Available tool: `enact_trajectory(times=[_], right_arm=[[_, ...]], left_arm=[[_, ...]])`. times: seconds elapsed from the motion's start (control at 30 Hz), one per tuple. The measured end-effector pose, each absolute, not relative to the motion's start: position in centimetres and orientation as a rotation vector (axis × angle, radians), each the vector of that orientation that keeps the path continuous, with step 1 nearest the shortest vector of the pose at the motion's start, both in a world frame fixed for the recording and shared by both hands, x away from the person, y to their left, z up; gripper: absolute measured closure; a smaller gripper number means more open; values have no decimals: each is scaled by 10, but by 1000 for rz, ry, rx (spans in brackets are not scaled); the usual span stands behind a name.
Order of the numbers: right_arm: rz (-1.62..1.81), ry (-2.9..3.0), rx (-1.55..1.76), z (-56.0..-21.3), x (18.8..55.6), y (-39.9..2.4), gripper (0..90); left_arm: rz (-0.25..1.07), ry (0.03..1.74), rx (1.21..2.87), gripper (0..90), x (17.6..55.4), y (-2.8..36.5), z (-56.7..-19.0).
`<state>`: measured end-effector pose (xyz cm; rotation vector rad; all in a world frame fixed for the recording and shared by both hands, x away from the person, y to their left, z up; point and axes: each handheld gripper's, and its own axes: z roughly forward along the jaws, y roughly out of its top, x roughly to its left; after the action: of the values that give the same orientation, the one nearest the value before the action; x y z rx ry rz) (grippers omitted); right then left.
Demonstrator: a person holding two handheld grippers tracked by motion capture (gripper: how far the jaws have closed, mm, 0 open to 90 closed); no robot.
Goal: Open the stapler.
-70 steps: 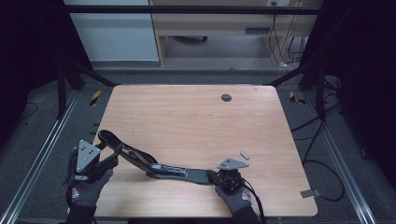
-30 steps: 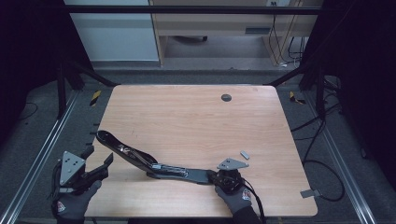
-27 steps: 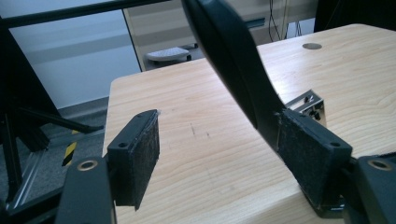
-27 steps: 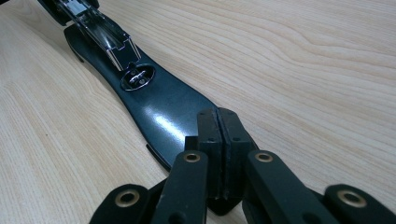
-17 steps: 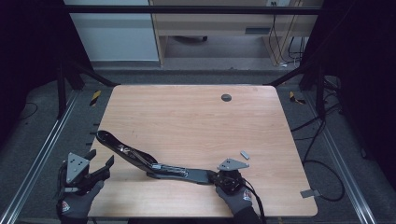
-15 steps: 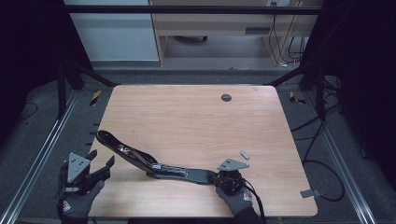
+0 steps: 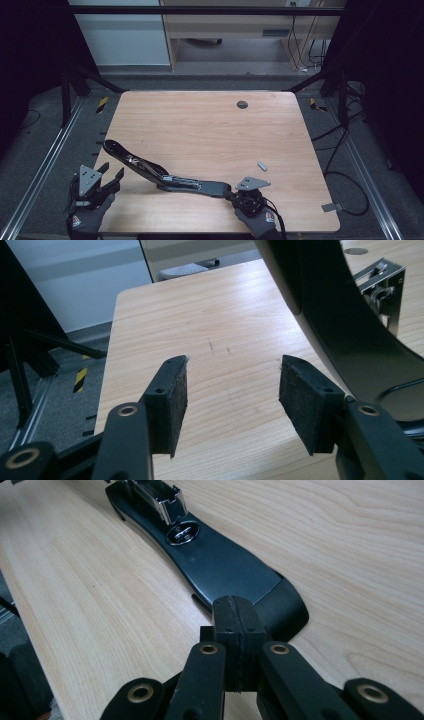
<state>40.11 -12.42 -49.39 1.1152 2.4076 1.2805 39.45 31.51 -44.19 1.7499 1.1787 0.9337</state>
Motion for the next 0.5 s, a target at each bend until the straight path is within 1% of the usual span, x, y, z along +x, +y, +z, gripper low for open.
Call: enact_trajectory(times=[0.17, 0.27, 0.4, 0.5], right_arm=[[1262, 2429, 1099, -496, 399, -121, 900], [1246, 2439, 1087, -498, 399, -118, 900], [1222, 2442, 1092, -500, 400, -117, 900], [1212, 2435, 1108, -501, 401, -117, 900]], left_arm=[[955, 1175, 1775, 508, 396, 315, -445], [966, 1165, 1789, 507, 396, 314, -445], [946, 1152, 1797, 507, 397, 314, -447], [941, 1151, 1799, 483, 398, 314, -448]])
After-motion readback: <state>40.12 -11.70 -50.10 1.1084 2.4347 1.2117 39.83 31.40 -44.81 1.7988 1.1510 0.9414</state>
